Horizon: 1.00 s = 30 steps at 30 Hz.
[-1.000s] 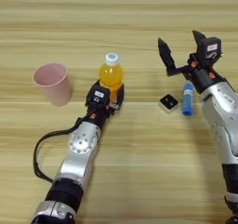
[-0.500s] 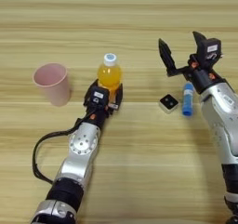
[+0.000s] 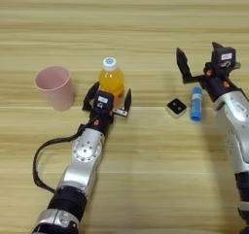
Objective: Move the objects on the table
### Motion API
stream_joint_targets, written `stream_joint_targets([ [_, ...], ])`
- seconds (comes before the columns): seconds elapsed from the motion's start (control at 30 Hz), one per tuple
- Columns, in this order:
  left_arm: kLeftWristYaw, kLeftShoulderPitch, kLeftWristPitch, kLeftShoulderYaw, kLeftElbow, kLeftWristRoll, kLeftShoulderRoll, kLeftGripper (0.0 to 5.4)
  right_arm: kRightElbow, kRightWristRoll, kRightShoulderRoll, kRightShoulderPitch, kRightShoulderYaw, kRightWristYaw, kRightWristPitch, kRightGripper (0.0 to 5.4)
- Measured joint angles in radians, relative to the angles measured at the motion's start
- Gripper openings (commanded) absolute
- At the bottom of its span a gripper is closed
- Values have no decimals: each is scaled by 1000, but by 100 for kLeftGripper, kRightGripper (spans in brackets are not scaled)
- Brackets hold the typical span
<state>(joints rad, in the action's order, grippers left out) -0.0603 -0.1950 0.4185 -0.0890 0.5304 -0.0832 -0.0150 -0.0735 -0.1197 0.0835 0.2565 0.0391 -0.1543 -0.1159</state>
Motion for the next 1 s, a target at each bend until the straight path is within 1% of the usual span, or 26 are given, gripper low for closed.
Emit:
stream_joint_targets([
  [0.13, 3, 1, -1, -1, -2, -1, 0, 538, 48, 14, 6, 0, 17, 16, 40, 540],
  [0.2, 4, 3, -7, -1, -10, -2, 0, 538, 88, 16, 13, 0, 27, 16, 55, 540],
  [0.3, 0, 12, -17, -8, -20, -2, 0, 538, 110, 17, 16, 0, 29, 16, 67, 540],
  [0.47, -5, 50, -30, -15, -77, -1, 1, 538, 112, 18, 31, -4, 20, -9, 74, 540],
  [0.73, -11, 105, -63, -26, -148, 2, 2, 538, 112, 20, 61, -41, -5, -60, 81, 540],
  [1.0, -8, 143, -90, -31, -191, 3, 1, 538, 112, 23, 85, -82, -40, -115, 77, 540],
])
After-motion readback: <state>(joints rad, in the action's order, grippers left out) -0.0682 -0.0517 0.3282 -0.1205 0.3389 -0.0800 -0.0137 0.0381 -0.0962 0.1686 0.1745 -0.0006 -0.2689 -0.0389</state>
